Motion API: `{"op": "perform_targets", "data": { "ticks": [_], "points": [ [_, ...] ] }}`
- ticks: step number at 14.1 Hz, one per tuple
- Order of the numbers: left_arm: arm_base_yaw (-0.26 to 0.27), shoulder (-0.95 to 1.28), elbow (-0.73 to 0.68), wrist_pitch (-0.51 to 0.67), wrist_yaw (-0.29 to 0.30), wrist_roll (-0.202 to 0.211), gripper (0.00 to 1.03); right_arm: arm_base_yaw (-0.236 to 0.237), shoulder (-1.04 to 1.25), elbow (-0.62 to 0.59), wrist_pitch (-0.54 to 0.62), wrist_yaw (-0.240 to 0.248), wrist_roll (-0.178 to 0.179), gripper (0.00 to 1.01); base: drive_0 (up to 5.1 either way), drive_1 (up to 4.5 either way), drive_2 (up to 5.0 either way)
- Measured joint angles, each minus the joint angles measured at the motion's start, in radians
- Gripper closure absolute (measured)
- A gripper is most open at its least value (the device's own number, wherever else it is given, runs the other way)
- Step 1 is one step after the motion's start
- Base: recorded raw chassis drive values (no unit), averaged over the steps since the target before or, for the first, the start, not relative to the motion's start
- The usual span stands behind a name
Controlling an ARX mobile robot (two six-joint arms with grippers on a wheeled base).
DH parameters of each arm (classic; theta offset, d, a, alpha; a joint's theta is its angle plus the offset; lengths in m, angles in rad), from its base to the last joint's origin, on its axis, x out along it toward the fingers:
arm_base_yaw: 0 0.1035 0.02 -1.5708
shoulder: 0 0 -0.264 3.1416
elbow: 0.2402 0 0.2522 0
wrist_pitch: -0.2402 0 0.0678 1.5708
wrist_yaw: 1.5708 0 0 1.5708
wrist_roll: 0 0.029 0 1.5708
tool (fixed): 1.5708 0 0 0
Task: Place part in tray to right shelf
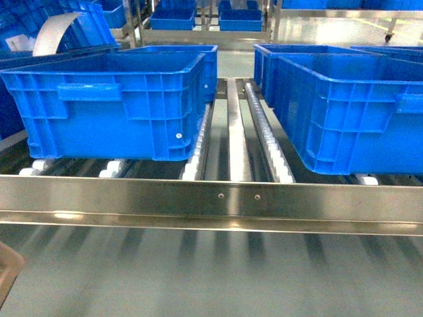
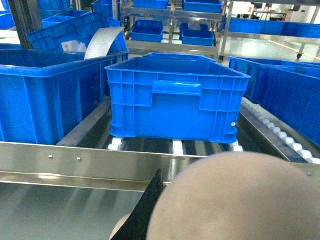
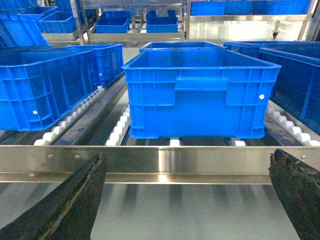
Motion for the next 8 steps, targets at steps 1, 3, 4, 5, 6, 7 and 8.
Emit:
{"op": "perform_targets", "data": {
  "ticks": [1, 3, 4, 5, 6, 7, 8],
  "points": [
    [0.0, 0.0, 0.0, 0.0, 0.0, 0.0, 0.9, 0.0, 0.0, 0.0, 0.0, 0.0, 0.0, 0.03, 0.0, 0.0, 0.0],
    [0.0, 0.0, 0.0, 0.0, 0.0, 0.0, 0.9, 0.0, 0.0, 0.0, 0.0, 0.0, 0.0, 0.03, 0.0, 0.0, 0.0],
    [0.0, 0.0, 0.0, 0.0, 0.0, 0.0, 0.9, 0.0, 0.0, 0.0, 0.0, 0.0, 0.0, 0.03, 0.0, 0.0, 0.0],
    [0.0, 0.0, 0.0, 0.0, 0.0, 0.0, 0.9, 0.0, 0.0, 0.0, 0.0, 0.0, 0.0, 0.03, 0.0, 0.0, 0.0],
    [0.0, 0.0, 0.0, 0.0, 0.0, 0.0, 0.9, 0.0, 0.0, 0.0, 0.0, 0.0, 0.0, 0.03, 0.0, 0.0, 0.0],
    [0.0, 0.0, 0.0, 0.0, 0.0, 0.0, 0.9, 0.0, 0.0, 0.0, 0.0, 0.0, 0.0, 0.03, 0.0, 0.0, 0.0],
    [0.0, 0.0, 0.0, 0.0, 0.0, 0.0, 0.9, 0.0, 0.0, 0.0, 0.0, 0.0, 0.0, 0.03, 0.0, 0.0, 0.0]
  ]
}}
